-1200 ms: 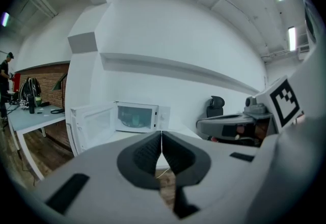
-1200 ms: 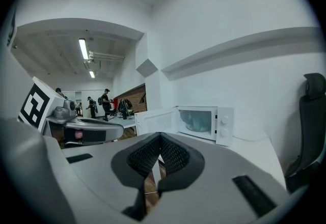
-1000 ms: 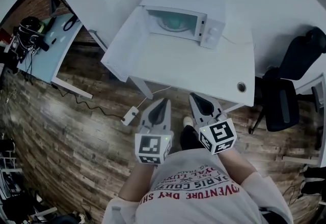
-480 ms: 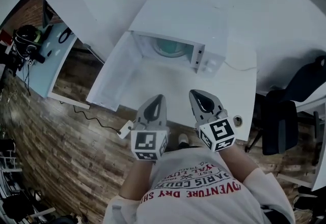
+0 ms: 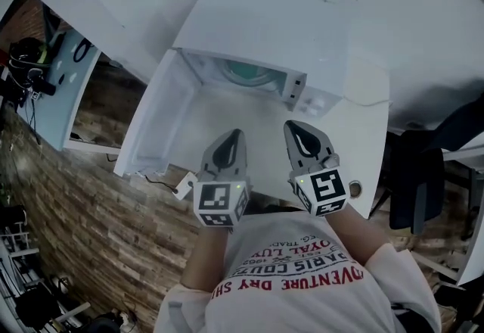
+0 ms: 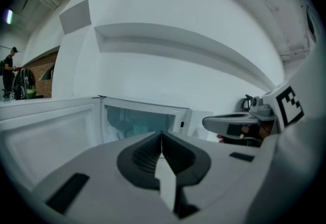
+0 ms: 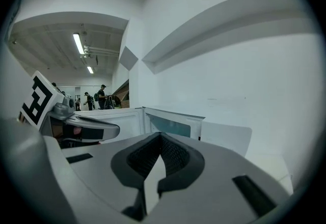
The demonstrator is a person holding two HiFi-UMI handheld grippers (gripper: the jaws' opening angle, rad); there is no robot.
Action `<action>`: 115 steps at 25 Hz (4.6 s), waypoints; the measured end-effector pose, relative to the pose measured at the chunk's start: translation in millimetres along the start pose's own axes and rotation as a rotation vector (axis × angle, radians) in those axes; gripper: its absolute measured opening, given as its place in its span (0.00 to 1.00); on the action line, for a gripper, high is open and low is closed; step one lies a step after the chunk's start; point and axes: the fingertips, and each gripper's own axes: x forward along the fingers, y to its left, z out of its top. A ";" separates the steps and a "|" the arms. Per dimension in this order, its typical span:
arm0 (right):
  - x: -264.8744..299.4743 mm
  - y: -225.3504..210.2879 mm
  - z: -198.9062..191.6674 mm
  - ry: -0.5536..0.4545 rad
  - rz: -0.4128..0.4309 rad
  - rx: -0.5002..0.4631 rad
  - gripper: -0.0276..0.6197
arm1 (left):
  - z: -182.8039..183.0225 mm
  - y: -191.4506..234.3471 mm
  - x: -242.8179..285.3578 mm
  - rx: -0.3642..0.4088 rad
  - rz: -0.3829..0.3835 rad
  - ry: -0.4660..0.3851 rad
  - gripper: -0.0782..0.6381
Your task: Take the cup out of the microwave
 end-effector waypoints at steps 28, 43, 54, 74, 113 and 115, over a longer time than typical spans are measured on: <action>125.2 -32.3 -52.1 0.187 -0.181 0.129 0.05 | -54.1 81.1 190.5 -0.035 -0.266 0.118 0.56; 122.7 -35.9 -63.7 0.203 -0.219 0.098 0.05 | -69.0 73.5 257.0 0.152 -0.273 0.166 0.71; 122.8 -47.8 -79.0 0.242 -0.249 0.173 0.05 | -59.6 75.9 271.8 0.214 -0.224 0.178 0.65; 101.1 -35.4 -69.9 0.201 -0.222 0.173 0.05 | -50.8 51.9 187.9 0.184 -0.293 0.154 0.62; 26.3 -20.3 48.7 -0.074 -0.250 0.036 0.05 | 82.8 19.7 43.4 0.135 -0.253 -0.055 0.62; 27.0 -21.1 47.1 -0.069 -0.251 0.044 0.05 | 81.1 19.4 44.6 0.133 -0.253 -0.050 0.62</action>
